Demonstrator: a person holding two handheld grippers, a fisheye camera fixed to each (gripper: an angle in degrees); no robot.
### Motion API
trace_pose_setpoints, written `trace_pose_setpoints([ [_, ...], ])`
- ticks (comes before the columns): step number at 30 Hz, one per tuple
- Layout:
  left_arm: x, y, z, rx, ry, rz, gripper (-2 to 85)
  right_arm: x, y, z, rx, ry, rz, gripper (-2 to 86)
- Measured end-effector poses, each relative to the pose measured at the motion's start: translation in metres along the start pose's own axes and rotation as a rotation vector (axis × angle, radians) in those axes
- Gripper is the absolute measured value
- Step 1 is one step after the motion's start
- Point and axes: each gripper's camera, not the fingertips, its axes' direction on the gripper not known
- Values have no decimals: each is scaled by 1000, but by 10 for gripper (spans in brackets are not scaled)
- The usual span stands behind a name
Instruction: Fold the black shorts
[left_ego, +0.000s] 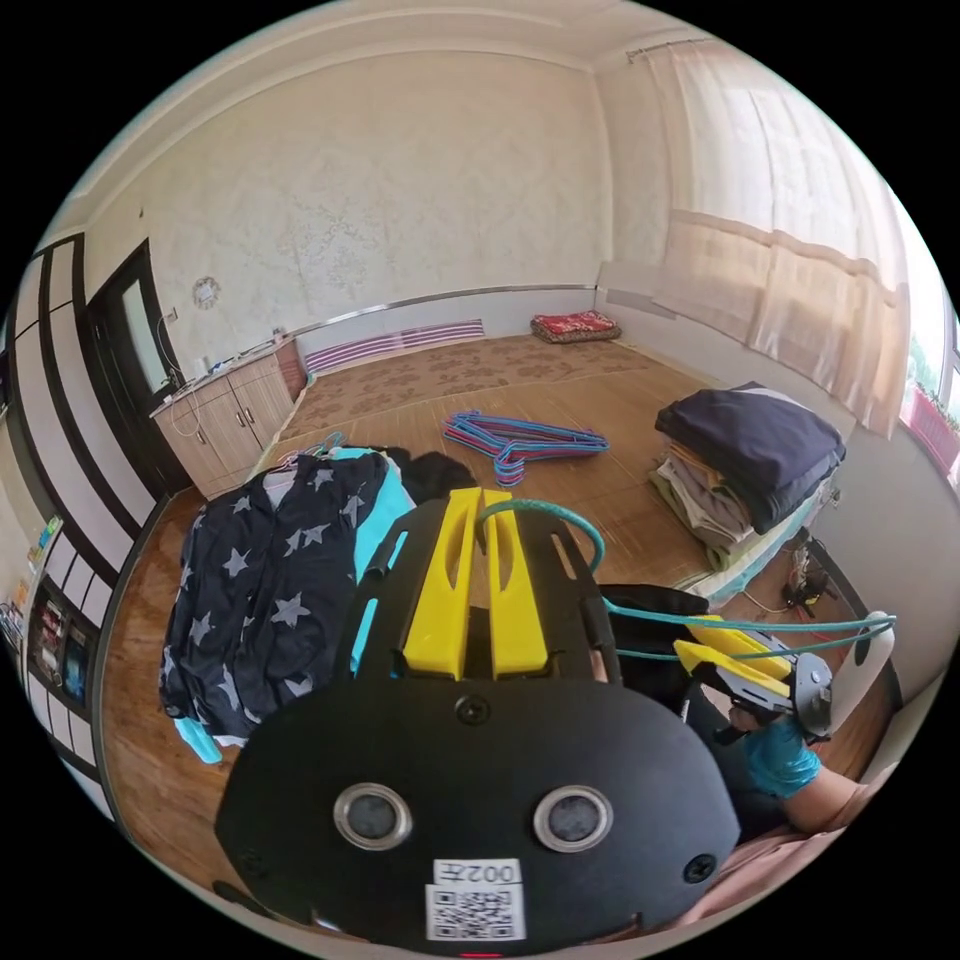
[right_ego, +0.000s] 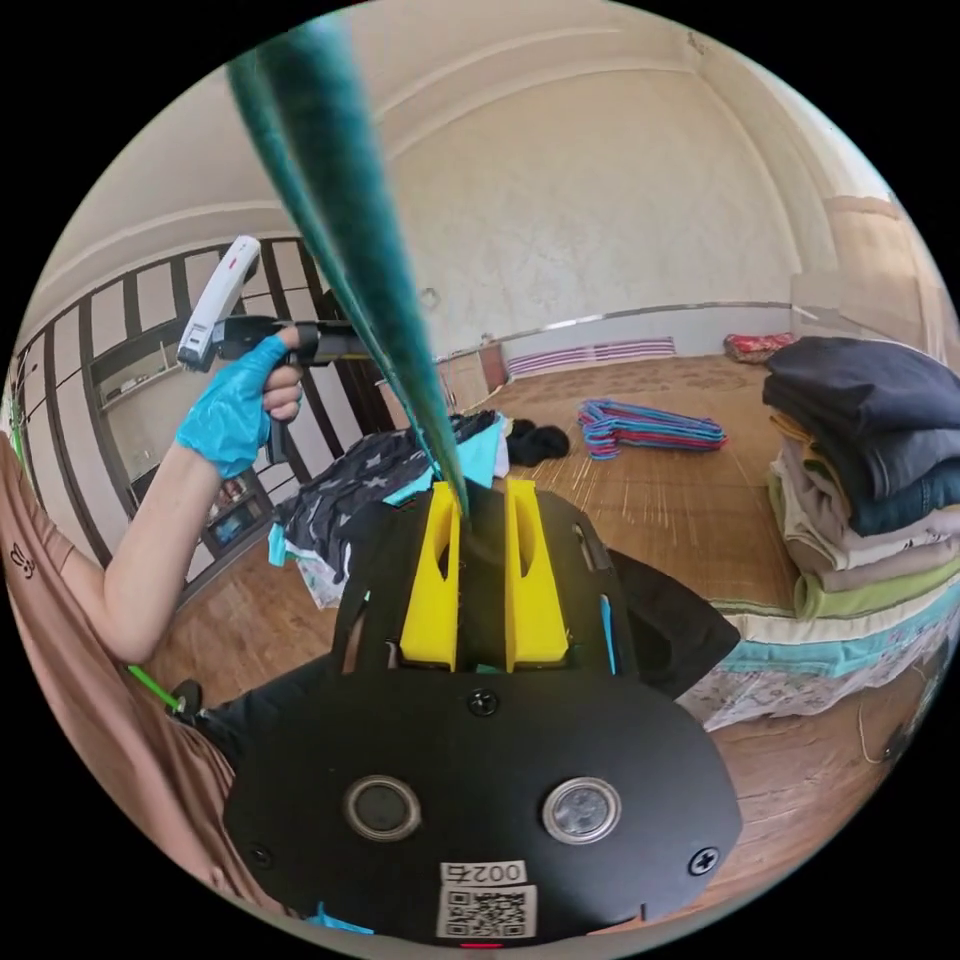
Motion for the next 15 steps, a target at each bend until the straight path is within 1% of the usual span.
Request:
trace_pose_setpoints([
  [3,-3,0,1,5,18,-8,-10,1,-5,-14,75,79,9,36],
  [8,-3,-4,1,7,46,8,-9,13,-26,-33,177,119,33,24],
  [11,0,-10,0,23,81,22,-9,18,-46,-41,222,158,11,20],
  [15,10,-23,-2,49,72,66,-8,21,-78,-49,278,195,-63,15],
])
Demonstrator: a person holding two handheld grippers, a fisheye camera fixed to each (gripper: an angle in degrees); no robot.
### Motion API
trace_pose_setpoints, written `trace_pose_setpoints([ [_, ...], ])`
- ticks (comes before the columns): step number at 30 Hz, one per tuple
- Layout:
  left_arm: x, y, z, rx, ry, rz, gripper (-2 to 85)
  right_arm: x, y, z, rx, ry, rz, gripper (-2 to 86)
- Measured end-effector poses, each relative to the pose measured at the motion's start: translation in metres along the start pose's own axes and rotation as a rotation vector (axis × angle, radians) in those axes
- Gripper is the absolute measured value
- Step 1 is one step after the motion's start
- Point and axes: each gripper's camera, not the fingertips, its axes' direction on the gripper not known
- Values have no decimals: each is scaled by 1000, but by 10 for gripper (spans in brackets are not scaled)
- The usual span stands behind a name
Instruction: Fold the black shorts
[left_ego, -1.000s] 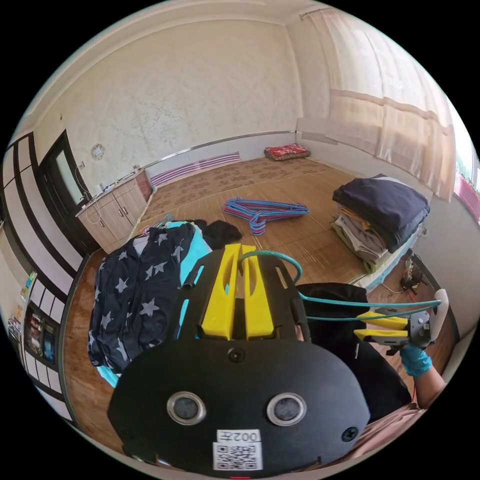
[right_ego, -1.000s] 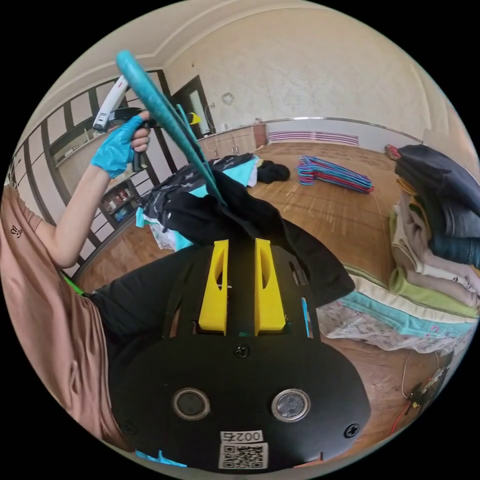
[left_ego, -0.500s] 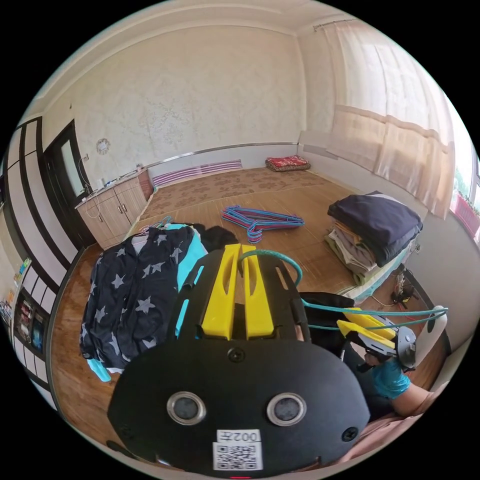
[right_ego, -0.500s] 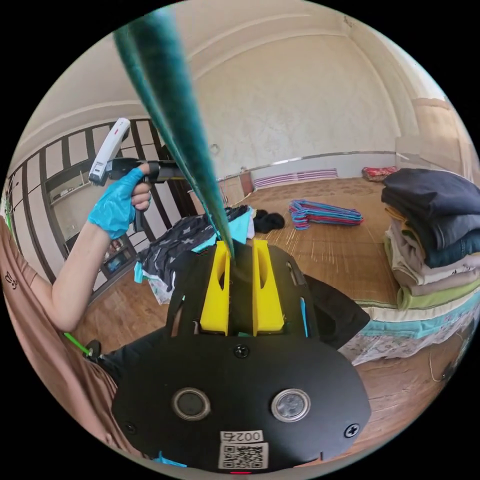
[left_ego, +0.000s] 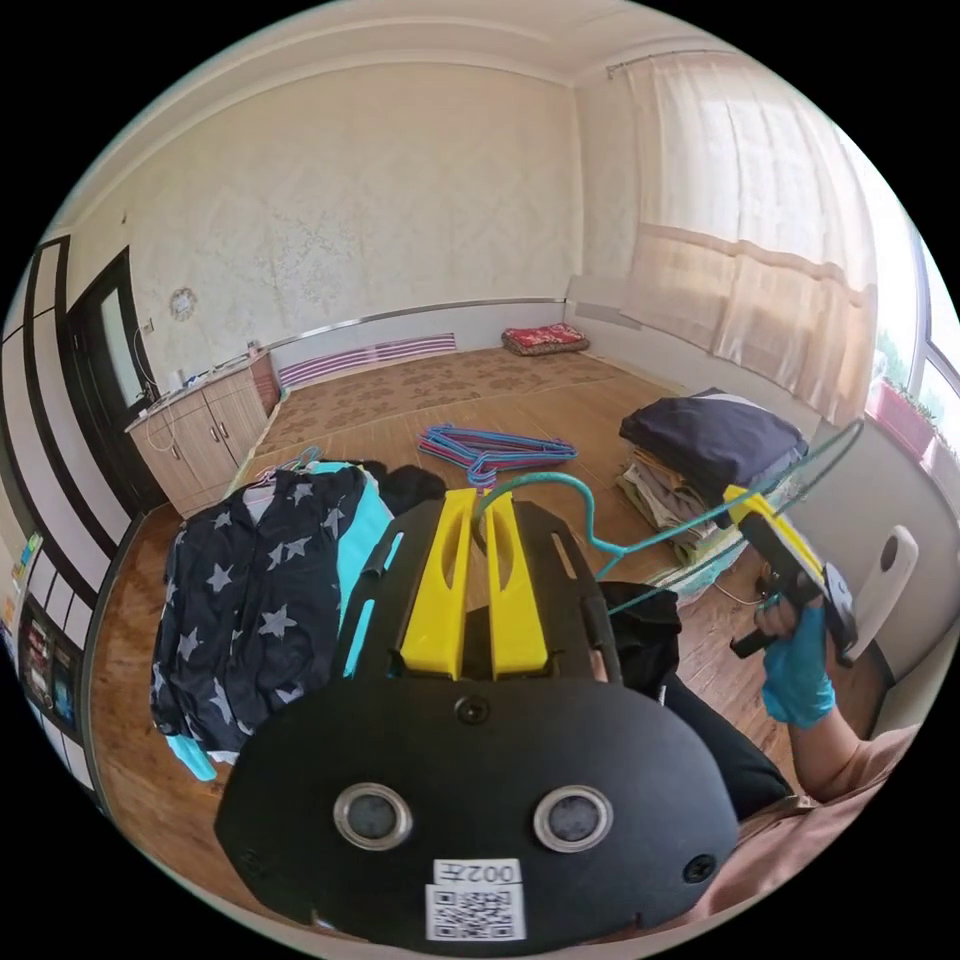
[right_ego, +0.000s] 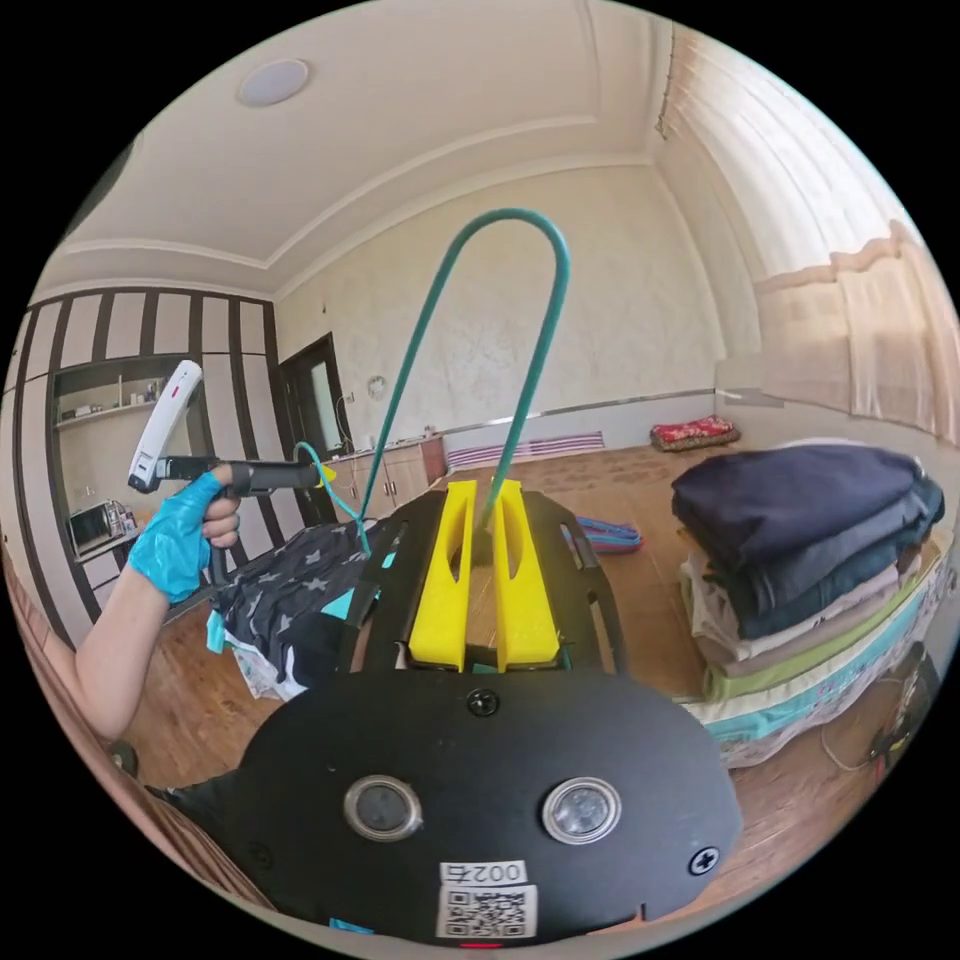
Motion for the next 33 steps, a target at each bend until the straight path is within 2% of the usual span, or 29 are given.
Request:
trace_pose_setpoints([
  [8,26,-22,24,-25,39,84,-8,6,-50,14,-15,55,-110,0],
  [13,52,-25,73,-129,89,138,-8,6,-58,37,-61,131,-161,-6],
  [22,77,-34,158,-283,142,173,-9,22,-46,133,-223,180,-207,-7],
  [33,79,-81,225,-290,124,145,-9,67,52,289,-631,152,-147,-5],
])
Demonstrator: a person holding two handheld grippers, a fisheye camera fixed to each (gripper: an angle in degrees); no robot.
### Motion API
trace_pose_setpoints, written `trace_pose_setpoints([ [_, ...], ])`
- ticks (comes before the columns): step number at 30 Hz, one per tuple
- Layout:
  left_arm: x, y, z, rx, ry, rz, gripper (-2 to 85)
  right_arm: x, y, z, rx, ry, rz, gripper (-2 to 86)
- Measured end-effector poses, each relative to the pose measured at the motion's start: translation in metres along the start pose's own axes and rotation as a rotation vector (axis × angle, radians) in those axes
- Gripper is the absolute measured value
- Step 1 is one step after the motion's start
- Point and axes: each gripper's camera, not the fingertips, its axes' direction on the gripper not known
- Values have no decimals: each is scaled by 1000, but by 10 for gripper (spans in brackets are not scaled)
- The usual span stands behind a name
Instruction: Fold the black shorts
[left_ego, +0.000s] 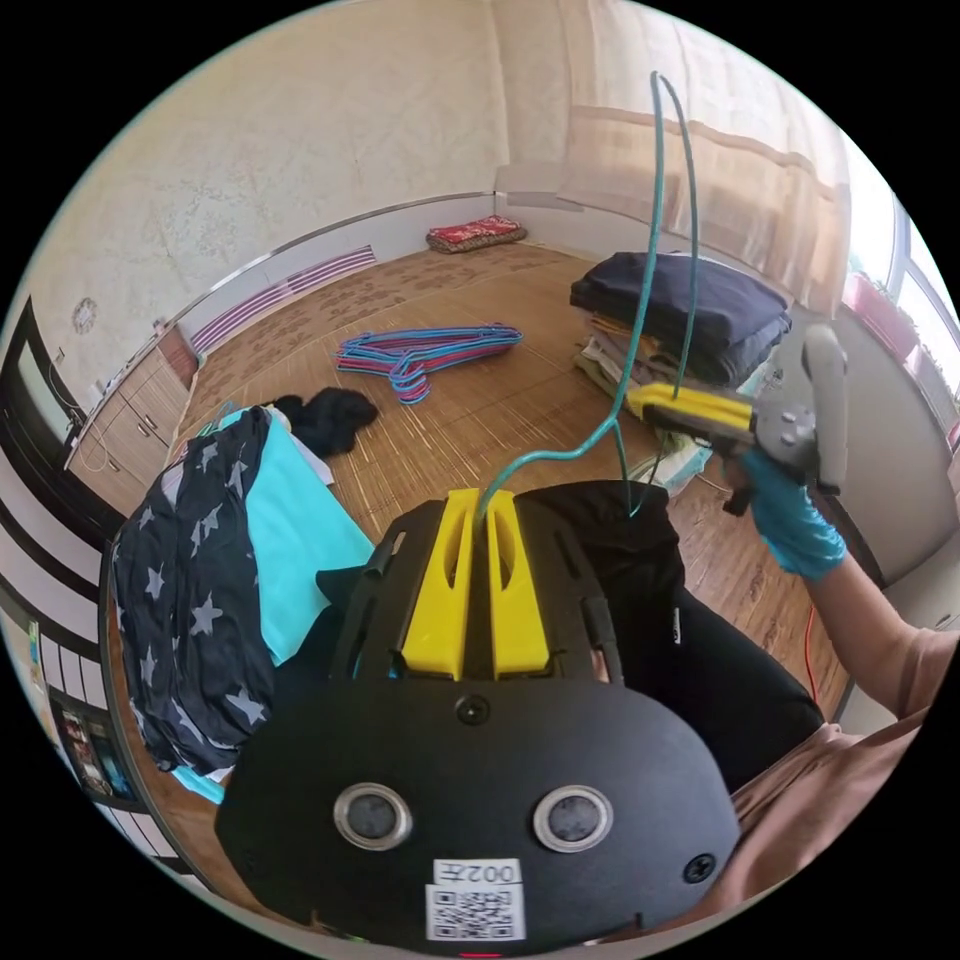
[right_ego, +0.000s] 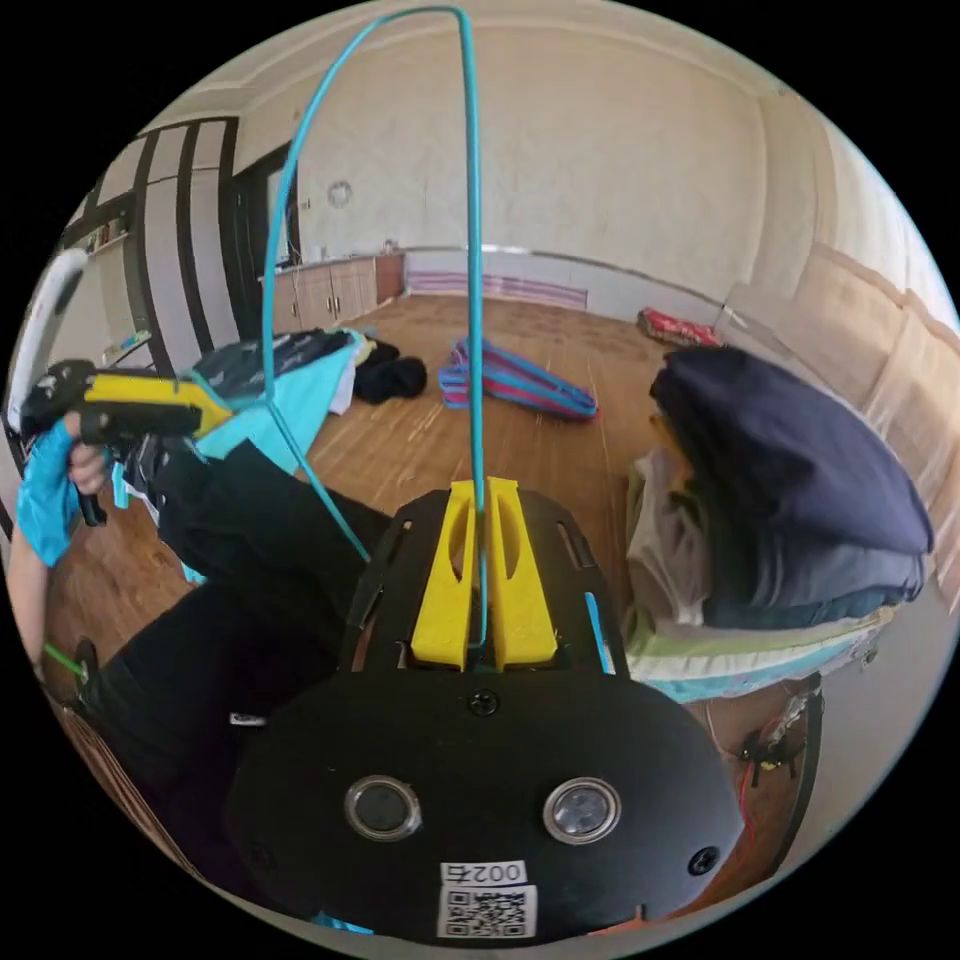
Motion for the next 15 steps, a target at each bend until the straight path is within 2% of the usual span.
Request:
trace_pose_setpoints([
  [7,-17,-49,51,-25,-32,-37,-2,-8,-23,59,-41,29,-30,-7],
  [15,-56,-129,104,-30,-18,-54,36,-13,-135,106,-83,123,-149,-9],
])
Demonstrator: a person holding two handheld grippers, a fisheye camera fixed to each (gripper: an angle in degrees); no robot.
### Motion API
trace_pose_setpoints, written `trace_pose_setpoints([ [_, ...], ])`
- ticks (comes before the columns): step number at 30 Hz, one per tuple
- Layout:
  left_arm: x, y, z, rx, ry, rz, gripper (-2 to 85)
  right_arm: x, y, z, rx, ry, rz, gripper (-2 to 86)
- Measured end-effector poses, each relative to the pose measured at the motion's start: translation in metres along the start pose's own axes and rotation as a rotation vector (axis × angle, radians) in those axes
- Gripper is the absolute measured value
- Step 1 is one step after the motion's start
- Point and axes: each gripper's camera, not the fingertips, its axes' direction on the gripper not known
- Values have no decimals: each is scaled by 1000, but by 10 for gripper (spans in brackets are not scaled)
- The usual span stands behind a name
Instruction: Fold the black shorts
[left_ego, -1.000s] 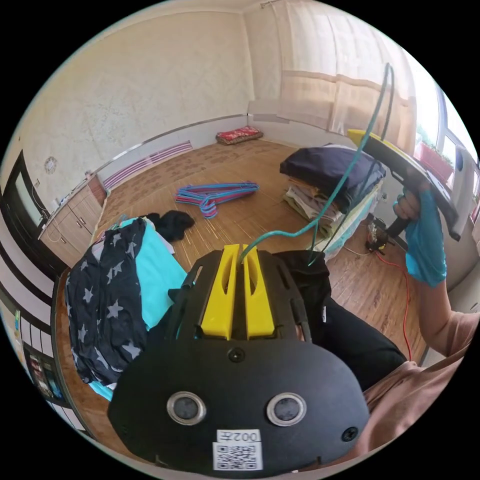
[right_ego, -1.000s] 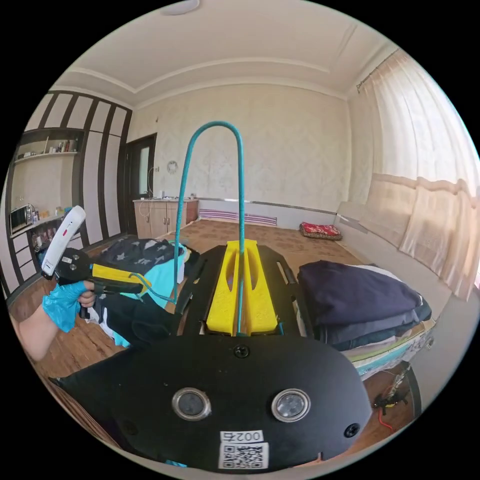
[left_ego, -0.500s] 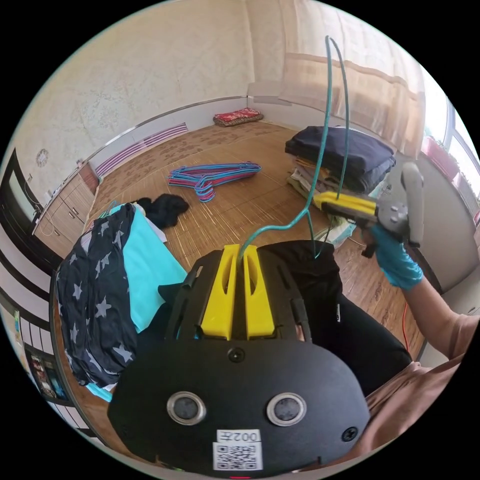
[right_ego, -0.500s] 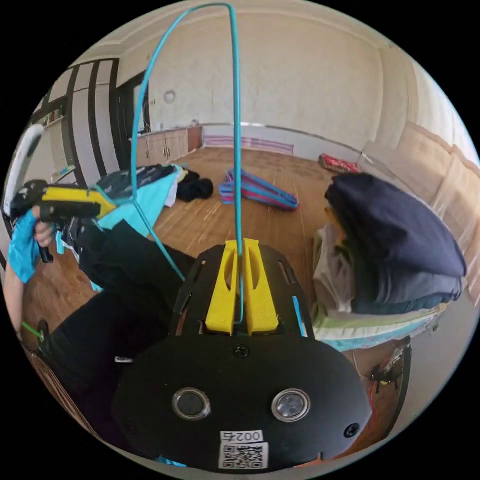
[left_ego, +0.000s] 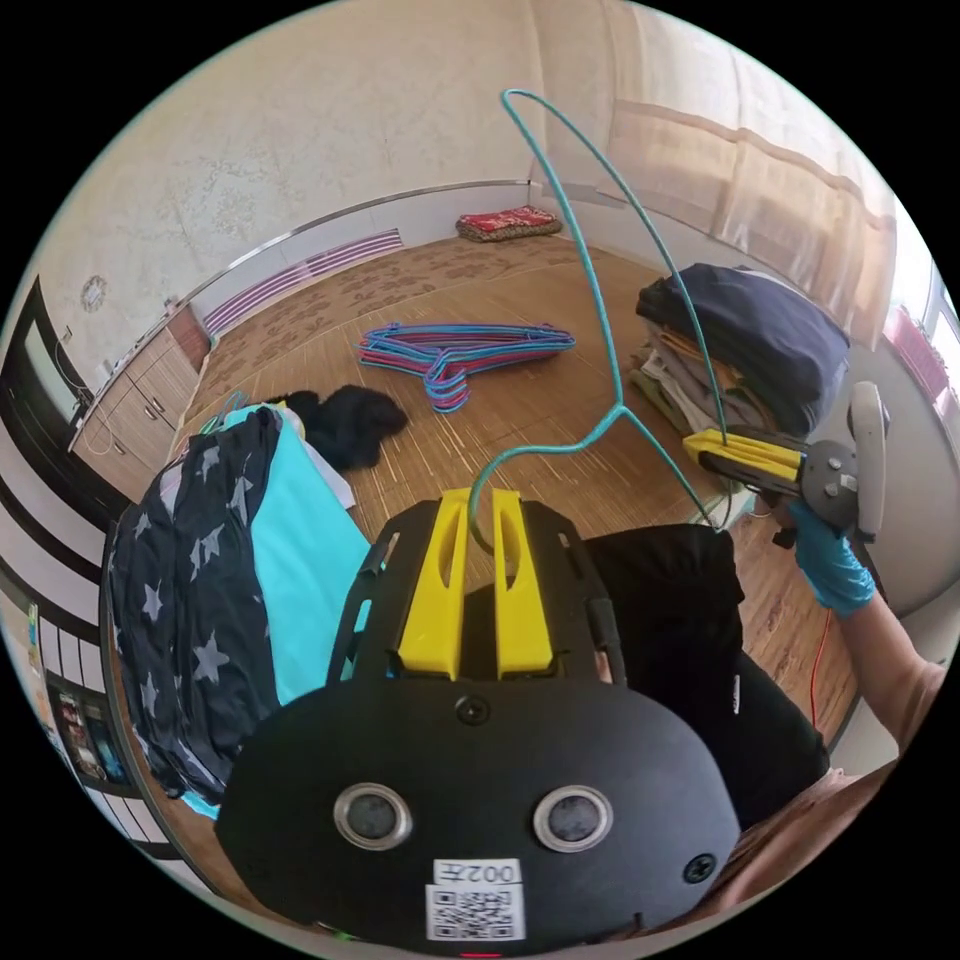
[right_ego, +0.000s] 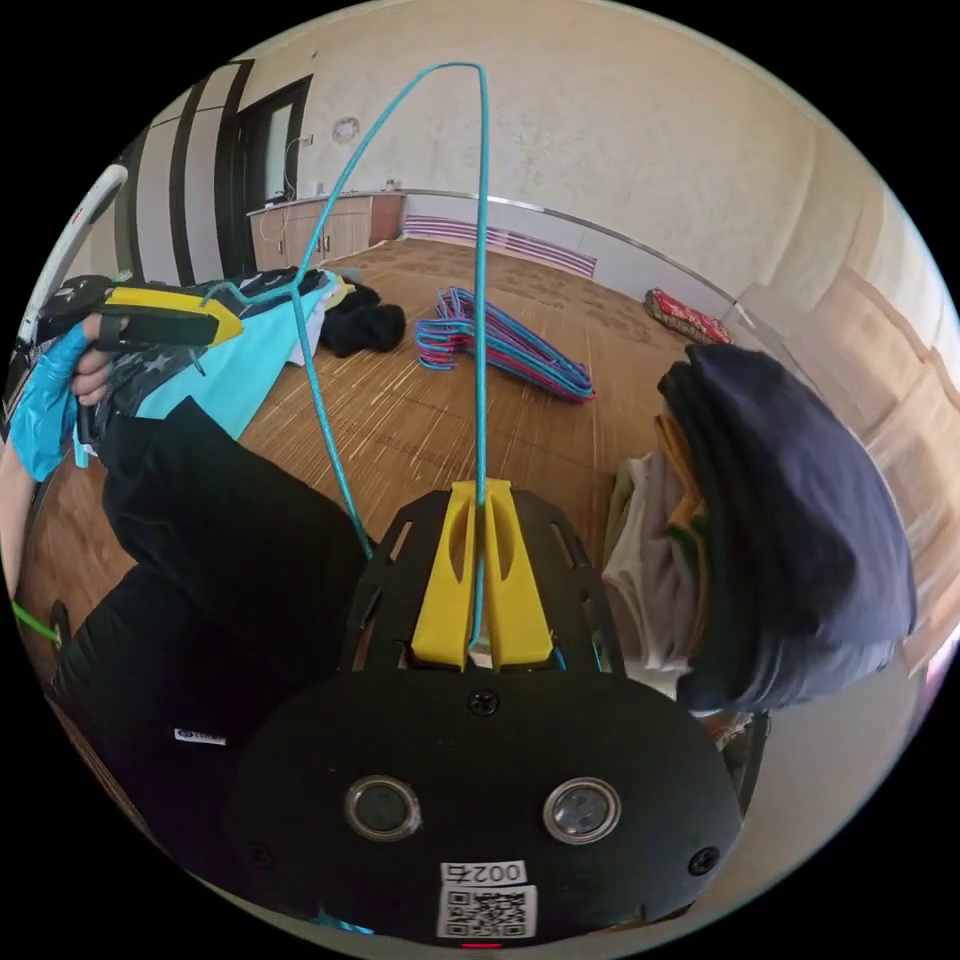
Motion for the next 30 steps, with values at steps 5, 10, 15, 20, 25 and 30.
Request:
trace_pose_setpoints([
  [5,-32,-66,48,9,53,-56,41,3,-89,44,-15,145,-127,-9],
  [10,-66,-138,113,-24,75,-71,17,0,-168,109,-67,262,-262,-10],
  [15,-81,-192,179,-76,33,-59,2,-4,-230,189,-60,340,-360,-10],
  [20,-88,-233,231,-79,35,-49,1,-4,-269,258,-85,424,-413,-8],
  [25,-90,-264,274,-89,46,-47,-1,-2,-292,310,-116,453,-472,-6],
  [30,-85,-280,296,-93,47,-28,-8,4,-308,349,-155,390,-476,9],
])
